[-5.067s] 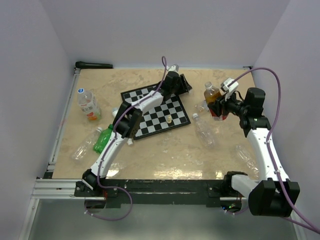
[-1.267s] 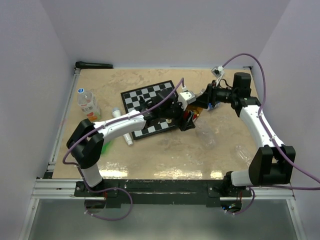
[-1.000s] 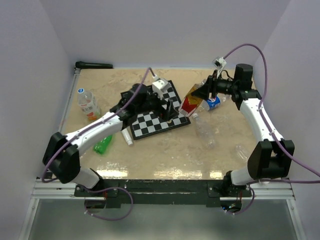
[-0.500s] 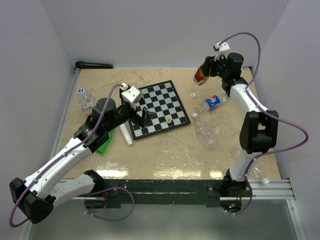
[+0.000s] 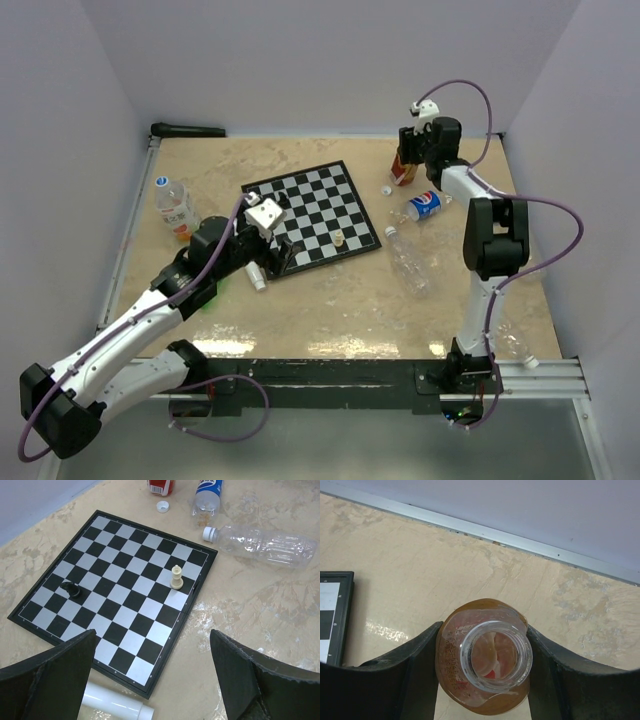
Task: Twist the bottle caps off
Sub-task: Place the plastic bottle at the center of the board, then pick up the plastic bottle at the center of the board.
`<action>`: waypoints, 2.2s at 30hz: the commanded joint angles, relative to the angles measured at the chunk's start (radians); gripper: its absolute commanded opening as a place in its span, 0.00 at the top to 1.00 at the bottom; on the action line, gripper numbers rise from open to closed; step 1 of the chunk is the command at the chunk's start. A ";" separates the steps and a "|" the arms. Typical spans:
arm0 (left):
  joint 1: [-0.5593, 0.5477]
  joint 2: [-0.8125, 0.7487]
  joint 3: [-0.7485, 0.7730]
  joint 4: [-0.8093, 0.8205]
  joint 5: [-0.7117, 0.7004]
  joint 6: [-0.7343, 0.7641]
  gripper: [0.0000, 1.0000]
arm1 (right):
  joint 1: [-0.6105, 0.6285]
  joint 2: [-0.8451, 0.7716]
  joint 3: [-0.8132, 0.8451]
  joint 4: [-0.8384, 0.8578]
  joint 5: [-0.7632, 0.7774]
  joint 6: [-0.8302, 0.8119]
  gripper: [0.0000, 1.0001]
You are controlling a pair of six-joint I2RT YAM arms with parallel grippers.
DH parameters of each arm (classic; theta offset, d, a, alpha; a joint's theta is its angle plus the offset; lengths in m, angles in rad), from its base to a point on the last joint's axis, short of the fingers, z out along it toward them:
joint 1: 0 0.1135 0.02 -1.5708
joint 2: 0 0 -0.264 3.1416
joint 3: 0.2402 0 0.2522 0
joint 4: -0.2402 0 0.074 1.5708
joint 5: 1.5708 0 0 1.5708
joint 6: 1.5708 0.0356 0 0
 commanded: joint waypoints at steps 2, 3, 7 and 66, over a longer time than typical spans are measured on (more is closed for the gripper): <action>-0.002 -0.029 -0.019 0.051 -0.015 0.027 0.00 | 0.002 -0.057 -0.016 0.031 0.012 -0.047 0.56; -0.001 -0.032 -0.021 0.049 -0.015 0.025 0.00 | 0.002 -0.060 -0.026 0.031 0.011 -0.048 0.53; -0.001 -0.047 -0.030 0.049 -0.012 0.018 0.00 | 0.002 -0.073 -0.050 0.031 -0.001 -0.058 0.39; -0.001 -0.070 0.087 0.049 0.126 -0.108 0.00 | -0.070 -1.120 -0.401 -0.442 -0.356 -0.035 0.02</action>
